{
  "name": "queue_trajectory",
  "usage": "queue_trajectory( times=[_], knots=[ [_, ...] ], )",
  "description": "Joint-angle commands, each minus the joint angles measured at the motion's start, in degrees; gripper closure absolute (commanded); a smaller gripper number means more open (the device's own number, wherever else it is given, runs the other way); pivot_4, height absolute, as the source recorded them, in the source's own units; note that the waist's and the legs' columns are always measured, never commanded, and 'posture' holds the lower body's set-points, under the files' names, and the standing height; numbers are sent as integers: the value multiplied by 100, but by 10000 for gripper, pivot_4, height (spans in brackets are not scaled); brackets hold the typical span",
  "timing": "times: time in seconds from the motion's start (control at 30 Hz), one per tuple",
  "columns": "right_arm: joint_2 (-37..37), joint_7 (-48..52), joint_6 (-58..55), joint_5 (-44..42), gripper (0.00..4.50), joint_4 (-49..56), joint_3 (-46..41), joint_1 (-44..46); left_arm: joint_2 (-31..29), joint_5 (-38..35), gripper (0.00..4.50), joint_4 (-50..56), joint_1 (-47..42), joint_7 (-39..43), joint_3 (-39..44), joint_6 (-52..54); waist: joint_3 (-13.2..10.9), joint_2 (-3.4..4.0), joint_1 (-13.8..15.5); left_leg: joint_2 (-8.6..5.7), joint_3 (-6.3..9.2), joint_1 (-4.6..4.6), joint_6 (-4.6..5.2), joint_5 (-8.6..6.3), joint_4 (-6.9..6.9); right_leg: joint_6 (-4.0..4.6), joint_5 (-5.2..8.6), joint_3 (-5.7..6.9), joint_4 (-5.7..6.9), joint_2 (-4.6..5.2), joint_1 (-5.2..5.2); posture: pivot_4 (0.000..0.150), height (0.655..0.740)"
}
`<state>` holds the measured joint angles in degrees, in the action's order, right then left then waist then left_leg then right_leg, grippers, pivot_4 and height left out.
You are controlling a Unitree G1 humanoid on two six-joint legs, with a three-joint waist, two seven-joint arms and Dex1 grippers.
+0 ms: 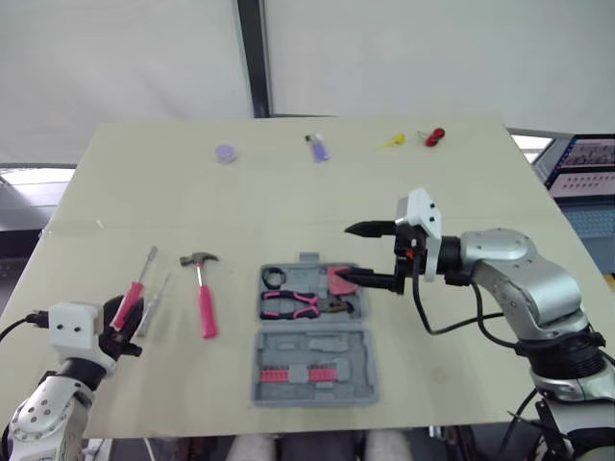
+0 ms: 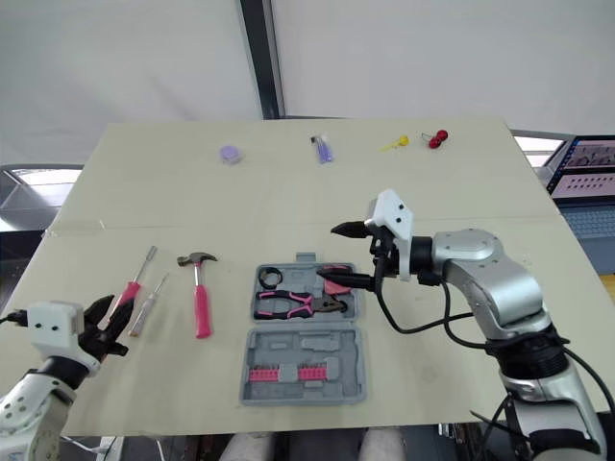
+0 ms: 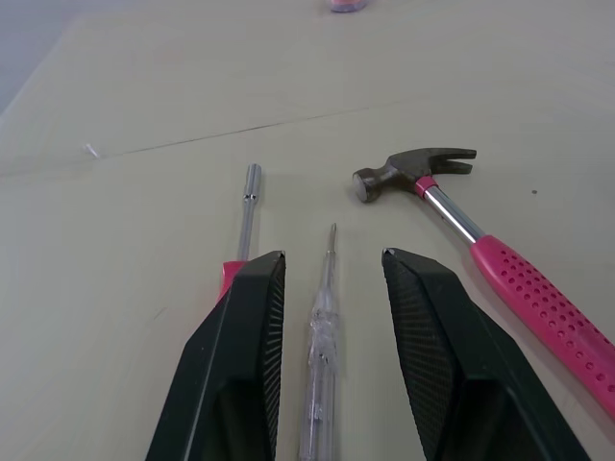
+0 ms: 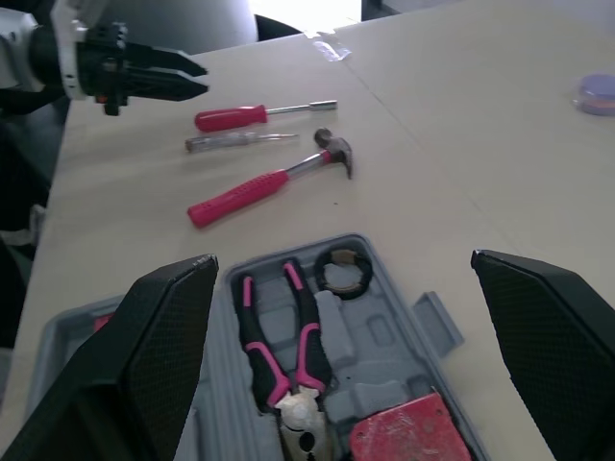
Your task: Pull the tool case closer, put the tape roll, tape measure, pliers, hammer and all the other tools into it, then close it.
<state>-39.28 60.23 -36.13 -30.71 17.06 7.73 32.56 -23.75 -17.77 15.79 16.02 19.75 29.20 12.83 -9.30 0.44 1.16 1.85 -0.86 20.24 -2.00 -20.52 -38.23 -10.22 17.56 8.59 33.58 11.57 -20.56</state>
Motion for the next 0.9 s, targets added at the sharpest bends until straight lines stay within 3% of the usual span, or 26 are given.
queue_trajectory(
  times=[0.03,0.47,0.9],
  knots=[
    [-78,288,-36,-166,0,448,92,135,-174,-62,27360,-234,-115,56,123,107,0,0,-1,0,0,-1,0,0,0,0,0,0,0,0,0,1500,7400],
    [50,254,-119,-141,0,634,228,281,-719,-40,27360,-1000,-635,455,-80,660,0,-2,0,0,0,-1,0,0,1,0,0,0,3,0,-1,1500,7400],
    [67,118,-131,-64,0,591,212,225,-822,110,27360,-1534,-1167,396,-409,983,-1,-3,-40,0,0,-1,-1,0,4,0,0,0,4,-1,-2,1500,7400]
  ],
)
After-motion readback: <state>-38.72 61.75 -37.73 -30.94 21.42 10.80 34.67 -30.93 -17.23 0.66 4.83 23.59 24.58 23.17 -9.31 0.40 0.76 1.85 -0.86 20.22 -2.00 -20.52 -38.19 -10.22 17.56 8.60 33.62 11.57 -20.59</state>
